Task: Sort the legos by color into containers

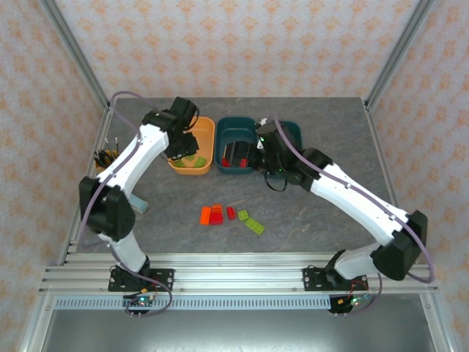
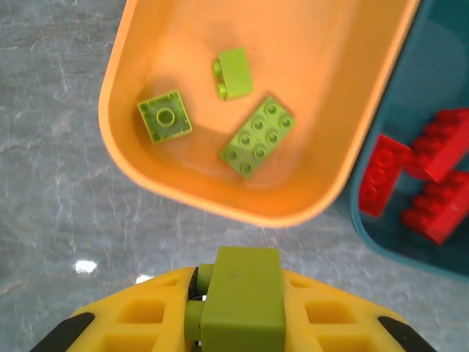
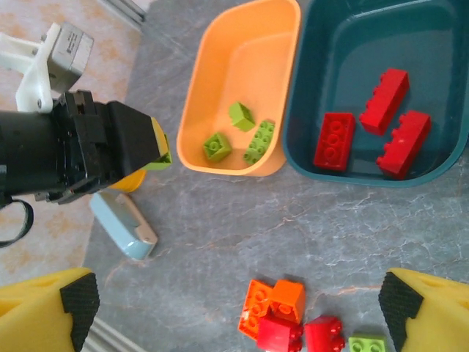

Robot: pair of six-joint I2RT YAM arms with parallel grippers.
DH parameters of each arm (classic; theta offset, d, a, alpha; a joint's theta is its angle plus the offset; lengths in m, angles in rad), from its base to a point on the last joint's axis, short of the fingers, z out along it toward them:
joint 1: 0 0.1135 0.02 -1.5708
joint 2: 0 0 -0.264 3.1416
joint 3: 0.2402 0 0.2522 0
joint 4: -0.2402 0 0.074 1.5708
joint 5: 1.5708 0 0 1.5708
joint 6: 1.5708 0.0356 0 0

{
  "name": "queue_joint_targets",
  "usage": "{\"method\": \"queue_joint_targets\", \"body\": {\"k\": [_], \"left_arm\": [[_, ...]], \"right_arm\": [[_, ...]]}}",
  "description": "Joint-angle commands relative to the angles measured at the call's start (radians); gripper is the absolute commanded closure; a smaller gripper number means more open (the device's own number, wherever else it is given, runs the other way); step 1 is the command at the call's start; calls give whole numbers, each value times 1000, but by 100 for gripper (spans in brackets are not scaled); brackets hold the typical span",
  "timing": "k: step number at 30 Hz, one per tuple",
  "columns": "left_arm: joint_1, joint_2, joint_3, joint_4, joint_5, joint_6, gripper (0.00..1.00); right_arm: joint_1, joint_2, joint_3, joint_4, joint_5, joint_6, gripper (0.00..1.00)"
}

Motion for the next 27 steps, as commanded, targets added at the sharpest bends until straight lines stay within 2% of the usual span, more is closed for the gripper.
{"method": "queue_joint_targets", "body": {"k": [1,7,21,25,27], "left_arm": [[25,82,78,-32,11,87,75],[46,292,223,-42,26,137,75],[47,601,539,-41,52,131,71],[51,648,564,-51,44,131,69],[52,653,561,-55,39,131,65]], "right_arm": [[-18,40,58,10,-31,30,1],[-35,81,56,5,-48,18,2],[-74,96,28,0,-63,28,2],[-76,100,33,-13,-59,22,2],[-75,99,36,-22,-53,18,2]]}}
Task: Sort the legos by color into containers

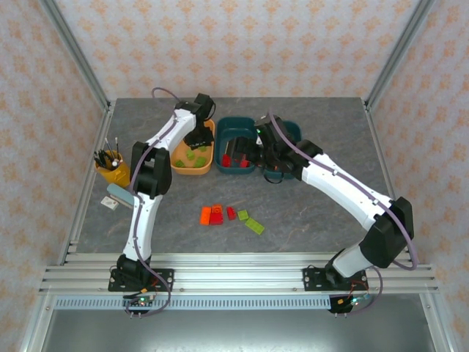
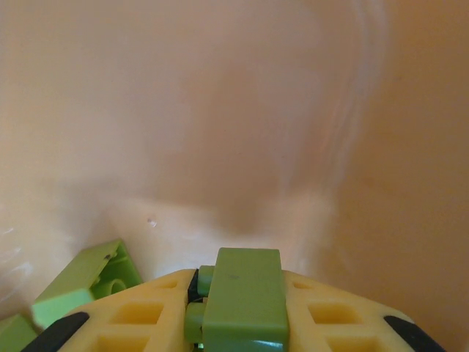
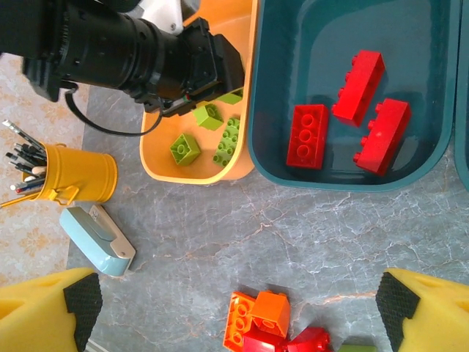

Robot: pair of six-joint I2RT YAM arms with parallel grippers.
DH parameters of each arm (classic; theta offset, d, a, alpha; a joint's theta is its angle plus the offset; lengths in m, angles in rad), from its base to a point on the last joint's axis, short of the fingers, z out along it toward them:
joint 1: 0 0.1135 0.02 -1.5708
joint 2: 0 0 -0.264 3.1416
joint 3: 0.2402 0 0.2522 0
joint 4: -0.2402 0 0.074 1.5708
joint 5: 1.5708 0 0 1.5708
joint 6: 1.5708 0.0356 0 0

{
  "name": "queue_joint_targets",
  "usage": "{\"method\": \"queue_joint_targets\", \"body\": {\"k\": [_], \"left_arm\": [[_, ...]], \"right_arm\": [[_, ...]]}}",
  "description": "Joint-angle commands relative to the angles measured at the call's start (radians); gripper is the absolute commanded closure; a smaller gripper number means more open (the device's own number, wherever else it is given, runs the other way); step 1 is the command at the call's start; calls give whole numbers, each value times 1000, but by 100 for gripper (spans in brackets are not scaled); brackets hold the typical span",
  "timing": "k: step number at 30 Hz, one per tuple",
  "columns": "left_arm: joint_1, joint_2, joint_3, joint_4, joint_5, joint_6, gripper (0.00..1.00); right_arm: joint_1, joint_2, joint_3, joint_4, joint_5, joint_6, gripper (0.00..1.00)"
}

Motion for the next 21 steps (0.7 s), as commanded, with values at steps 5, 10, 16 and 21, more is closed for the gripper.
{"method": "queue_joint_targets", "body": {"k": [5,10,16,21], "left_arm": [[12,-21,17,-42,-3,19,50],[10,-116,18,-50,-20,5,40],[-3,-334,-103,-36,-50,-8,33],[-23,-603,-340,3,-32,-4,31]], "right_arm": [[-5,6,22,-61,32,-9,3],[-4,15,38,-156,57,-45,8],[51,15,-10,-223,103,-94,14],[120,30,-65,-247,140,-102,19]]}}
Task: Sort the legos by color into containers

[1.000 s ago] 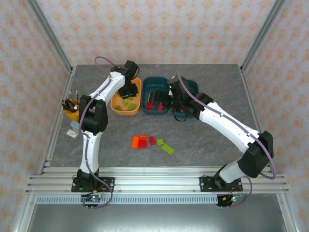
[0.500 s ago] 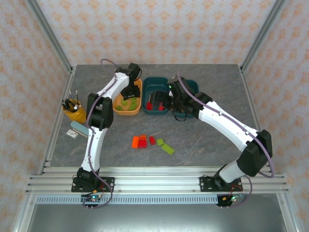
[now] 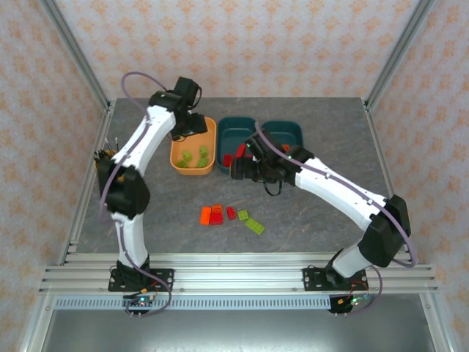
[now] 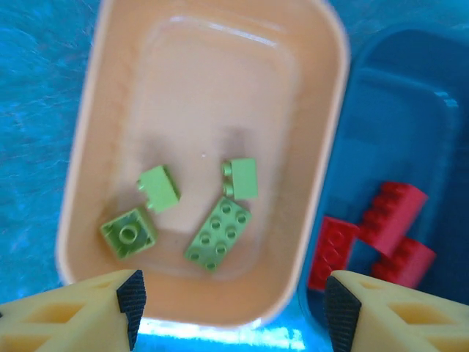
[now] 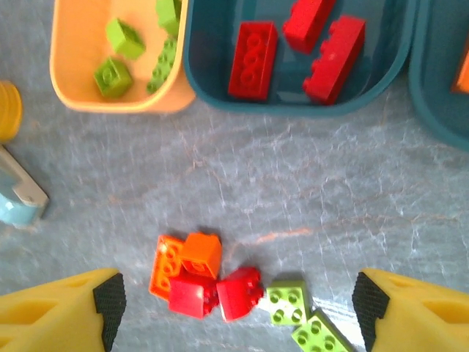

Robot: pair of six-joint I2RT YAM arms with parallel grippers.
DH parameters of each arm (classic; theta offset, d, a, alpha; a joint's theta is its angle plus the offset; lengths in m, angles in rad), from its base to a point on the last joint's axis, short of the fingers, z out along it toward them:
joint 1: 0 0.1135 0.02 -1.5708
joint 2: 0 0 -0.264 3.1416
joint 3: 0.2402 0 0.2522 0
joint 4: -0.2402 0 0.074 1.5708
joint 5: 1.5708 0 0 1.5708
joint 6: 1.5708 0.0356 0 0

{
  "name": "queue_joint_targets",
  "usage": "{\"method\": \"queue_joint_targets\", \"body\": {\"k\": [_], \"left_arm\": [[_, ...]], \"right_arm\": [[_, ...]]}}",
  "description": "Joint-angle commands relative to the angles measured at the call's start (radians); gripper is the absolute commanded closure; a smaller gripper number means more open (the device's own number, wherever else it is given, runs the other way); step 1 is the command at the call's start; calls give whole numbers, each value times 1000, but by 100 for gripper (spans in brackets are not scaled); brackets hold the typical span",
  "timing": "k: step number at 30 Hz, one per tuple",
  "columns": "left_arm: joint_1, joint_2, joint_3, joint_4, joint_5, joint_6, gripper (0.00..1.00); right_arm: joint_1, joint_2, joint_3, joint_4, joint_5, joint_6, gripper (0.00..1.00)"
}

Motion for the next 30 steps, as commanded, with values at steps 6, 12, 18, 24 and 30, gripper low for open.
{"method": "queue_joint_targets", "body": {"k": [6,12,18,24,30], "left_arm": [[-53,-421,-404,19,55,-6,28],[-185,-635,-660,52,83,-75,28],[-285,-790,-860,103,38,-221,28],[-337,-890,-924,108,-21,-283,28],[-344,-918,-939,84,-33,-326,27]], "right_arm": [[70,-27,-94,-77,73,-8,22],[77,-138,-171,-137,95,1,24],[88,-222,-277,-186,33,-57,27],[146,-142,-333,-183,-39,-169,27],[167,-125,-334,-112,-23,-152,28]]}}
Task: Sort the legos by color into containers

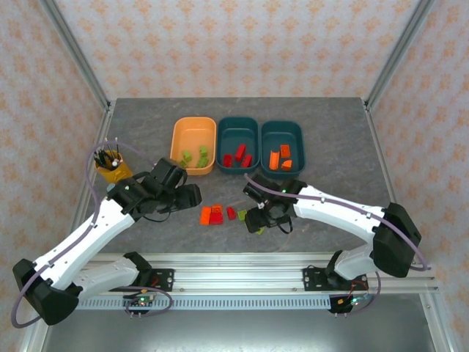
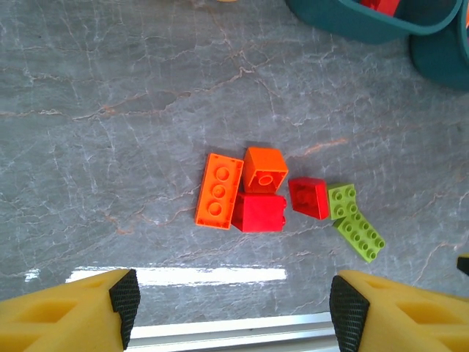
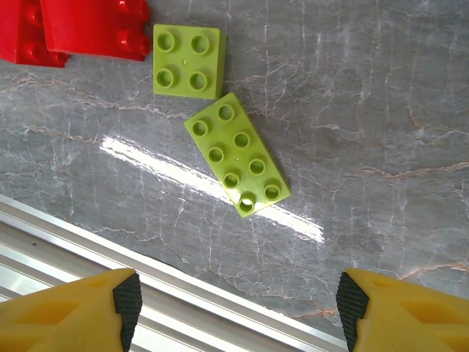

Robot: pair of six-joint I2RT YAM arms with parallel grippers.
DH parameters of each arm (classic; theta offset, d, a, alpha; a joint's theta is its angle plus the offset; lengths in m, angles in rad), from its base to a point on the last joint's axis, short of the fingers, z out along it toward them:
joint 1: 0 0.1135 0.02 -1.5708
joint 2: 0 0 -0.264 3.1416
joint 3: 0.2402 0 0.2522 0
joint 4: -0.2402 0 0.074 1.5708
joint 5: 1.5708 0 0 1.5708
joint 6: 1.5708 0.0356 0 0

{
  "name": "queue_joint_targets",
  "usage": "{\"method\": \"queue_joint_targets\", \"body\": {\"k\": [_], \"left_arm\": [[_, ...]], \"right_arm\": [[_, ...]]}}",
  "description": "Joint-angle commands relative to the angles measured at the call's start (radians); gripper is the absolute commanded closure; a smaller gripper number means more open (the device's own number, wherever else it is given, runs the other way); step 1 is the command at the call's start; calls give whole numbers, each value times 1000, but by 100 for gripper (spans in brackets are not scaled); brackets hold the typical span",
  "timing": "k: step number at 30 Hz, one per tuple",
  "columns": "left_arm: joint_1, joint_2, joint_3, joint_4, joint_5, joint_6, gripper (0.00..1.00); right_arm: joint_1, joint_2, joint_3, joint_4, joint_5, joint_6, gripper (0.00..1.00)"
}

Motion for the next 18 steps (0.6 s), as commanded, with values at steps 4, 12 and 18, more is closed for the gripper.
{"method": "queue_joint_targets", "body": {"k": [4,12,18], "left_arm": [[-27,-33,-52,2,-78,-107,28],[-30,-50,-60,-1,-99,-128,28],[-30,-74,-70,-9,-108,-136,28]], "right_arm": [[7,72,51,97,3,-19,28],[45,299,255,92,0,-90,32],[46,430,365,69,-16,-128,44]]}}
